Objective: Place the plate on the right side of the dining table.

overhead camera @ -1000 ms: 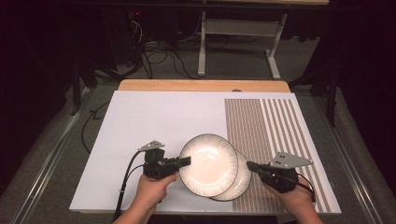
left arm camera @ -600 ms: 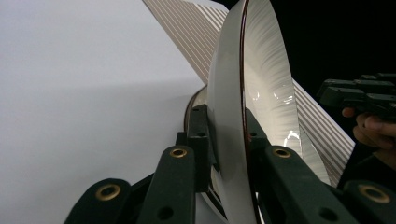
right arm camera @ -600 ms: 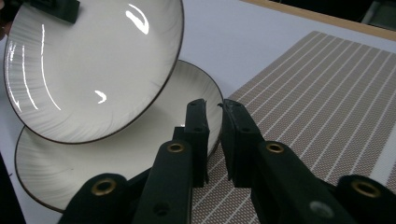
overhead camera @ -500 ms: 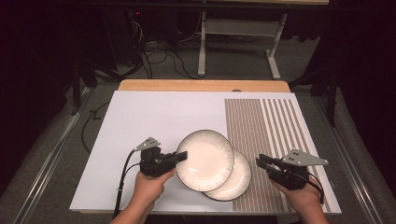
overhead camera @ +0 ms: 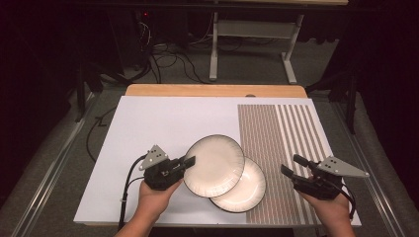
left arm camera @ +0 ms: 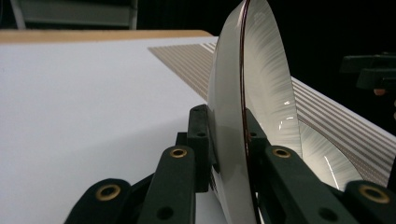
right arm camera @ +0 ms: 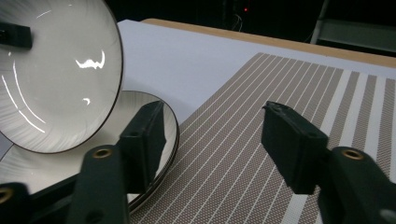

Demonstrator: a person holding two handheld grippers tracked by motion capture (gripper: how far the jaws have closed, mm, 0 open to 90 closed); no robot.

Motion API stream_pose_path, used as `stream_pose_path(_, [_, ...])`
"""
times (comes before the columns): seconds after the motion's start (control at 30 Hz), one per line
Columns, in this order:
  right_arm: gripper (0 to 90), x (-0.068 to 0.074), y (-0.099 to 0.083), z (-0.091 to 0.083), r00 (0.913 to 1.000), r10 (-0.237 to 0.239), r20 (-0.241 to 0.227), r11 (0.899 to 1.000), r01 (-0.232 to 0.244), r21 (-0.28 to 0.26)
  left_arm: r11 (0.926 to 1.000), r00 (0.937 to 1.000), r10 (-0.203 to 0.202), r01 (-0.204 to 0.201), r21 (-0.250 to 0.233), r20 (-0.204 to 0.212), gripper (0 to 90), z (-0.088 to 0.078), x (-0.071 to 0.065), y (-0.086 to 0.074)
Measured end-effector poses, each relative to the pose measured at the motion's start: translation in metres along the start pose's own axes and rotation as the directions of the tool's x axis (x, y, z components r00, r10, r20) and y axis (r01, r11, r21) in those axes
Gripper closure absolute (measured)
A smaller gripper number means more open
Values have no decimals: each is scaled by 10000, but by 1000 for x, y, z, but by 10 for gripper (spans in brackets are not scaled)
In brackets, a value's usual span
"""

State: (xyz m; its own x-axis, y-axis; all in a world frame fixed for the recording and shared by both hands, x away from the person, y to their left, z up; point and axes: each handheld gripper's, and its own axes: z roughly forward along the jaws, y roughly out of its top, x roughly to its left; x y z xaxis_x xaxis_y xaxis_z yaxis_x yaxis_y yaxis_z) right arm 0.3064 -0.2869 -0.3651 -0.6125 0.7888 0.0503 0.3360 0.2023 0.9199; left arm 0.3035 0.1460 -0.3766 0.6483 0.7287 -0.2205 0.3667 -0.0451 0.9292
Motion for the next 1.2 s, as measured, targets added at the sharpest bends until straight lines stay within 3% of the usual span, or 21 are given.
stream_pose_path(0.13, [246,-2,0,-4,9999,80,96,9995,-77,-306,9972,9974,691,-696,-269,-193,799,-2,-6,0])
stream_pose_path(0.2, [217,-2,0,-4,9999,101,113,9993,-97,-354,9954,9959,854,-865,-407,-291,799,-4,-6,0])
stream_pose_path(0.3, [74,-3,0,-5,9997,131,213,9985,-119,-543,9944,9951,895,-916,-519,-413,799,-6,-5,-1])
stream_pose_path(0.4, [13,-3,0,-5,9993,121,347,9986,-102,-522,9924,9936,1026,-1054,-638,-469,798,-7,-5,-1])
stream_pose_path(0.97, [7,-3,1,-6,9988,8,497,9977,25,-672,9873,9885,1485,-1498,-519,-279,790,-12,-1,-3])
stream_pose_path(1.2, [7,4,6,-5,9996,-62,260,9967,83,-802,9863,9872,1579,-1588,-444,-234,787,-12,0,-2])
